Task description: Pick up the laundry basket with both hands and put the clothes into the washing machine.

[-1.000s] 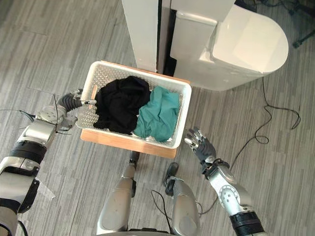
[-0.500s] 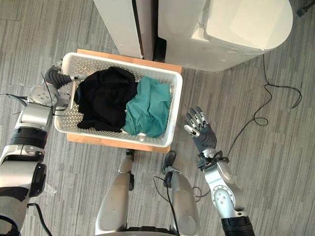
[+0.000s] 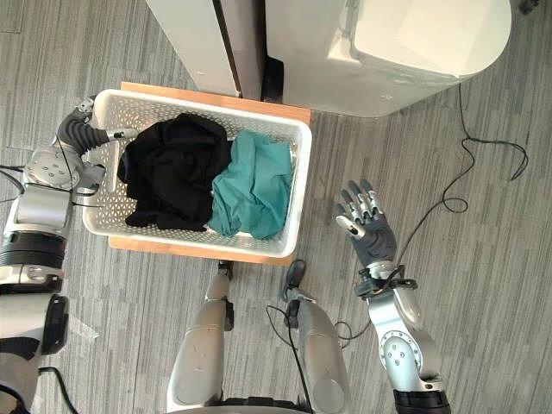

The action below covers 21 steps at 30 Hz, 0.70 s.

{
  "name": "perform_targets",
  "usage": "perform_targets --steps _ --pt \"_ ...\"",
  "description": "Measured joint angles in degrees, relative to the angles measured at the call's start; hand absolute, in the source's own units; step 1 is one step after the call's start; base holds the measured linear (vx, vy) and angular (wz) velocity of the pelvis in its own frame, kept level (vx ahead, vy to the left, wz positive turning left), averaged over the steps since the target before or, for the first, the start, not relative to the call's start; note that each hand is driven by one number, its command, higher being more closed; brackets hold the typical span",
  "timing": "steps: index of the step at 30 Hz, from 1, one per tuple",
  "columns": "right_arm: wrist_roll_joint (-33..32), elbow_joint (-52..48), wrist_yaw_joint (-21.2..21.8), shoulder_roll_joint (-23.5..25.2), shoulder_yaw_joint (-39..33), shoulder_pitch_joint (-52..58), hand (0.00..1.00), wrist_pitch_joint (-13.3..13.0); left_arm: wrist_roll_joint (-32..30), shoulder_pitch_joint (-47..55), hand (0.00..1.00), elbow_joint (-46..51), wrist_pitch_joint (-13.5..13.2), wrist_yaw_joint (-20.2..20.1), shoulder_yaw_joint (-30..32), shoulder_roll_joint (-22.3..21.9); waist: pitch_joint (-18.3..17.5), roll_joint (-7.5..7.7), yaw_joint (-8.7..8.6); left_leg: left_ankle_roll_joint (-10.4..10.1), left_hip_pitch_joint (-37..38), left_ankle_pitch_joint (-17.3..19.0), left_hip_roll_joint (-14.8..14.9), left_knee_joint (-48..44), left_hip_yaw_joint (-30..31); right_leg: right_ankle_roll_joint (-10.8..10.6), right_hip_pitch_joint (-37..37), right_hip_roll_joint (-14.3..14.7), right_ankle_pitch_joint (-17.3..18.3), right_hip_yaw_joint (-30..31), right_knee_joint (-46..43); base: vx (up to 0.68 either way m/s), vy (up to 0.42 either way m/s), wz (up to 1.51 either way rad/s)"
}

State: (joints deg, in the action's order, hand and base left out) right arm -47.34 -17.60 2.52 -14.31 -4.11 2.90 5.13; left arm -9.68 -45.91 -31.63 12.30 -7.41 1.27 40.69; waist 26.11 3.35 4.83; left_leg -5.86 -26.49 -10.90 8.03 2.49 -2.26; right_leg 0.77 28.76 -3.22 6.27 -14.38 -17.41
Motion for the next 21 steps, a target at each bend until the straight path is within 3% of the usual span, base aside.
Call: perform_targets --steps 6,11,16,21 --pt "-4.17 -0.04 -1.22 -5.14 -1.94 -7.11 0.0 -0.27 -0.01 1.49 0.0 0.48 -0.26 -0.36 -3.95 1.99 -0.02 0.03 0.81 0.1 -4.62 1.32 1.09 -3.58 -1.32 -0.36 2.24 1.01 -1.87 0.32 2.09 0.0 -0.007 -0.07" --pt "-3.89 -0.02 -1.27 -9.75 -1.99 -10.89 0.0 -0.27 1.37 1.43 0.0 0.15 -0.97 0.17 -5.93 2.11 -0.05 0.07 0.99 0.62 -6.69 1.69 1.4 -5.26 -2.37 -0.74 2.75 1.26 -3.2 0.32 3.58 0.0 0.0 -0.02" --pt "-1.54 3.35 -1.24 -13.76 2.85 -16.14 0.0 0.55 5.18 1.38 0.0 -0.18 -2.32 1.54 -7.28 2.29 -0.11 0.11 1.16 1.14 -8.4 2.88 1.92 -7.69 -3.41 -2.07 2.81 1.52 -4.57 0.52 4.95 0.01 0.002 -0.05" --pt "-0.52 7.61 -1.08 -15.8 5.3 -19.73 0.0 1.59 6.81 0.94 0.0 -0.12 -4.14 1.58 -9.21 2.46 -0.2 0.18 1.96 1.73 -9.58 3.63 2.04 -9.22 -3.65 -1.86 2.82 1.5 -5.5 0.39 5.65 0.0 0.001 -0.02"
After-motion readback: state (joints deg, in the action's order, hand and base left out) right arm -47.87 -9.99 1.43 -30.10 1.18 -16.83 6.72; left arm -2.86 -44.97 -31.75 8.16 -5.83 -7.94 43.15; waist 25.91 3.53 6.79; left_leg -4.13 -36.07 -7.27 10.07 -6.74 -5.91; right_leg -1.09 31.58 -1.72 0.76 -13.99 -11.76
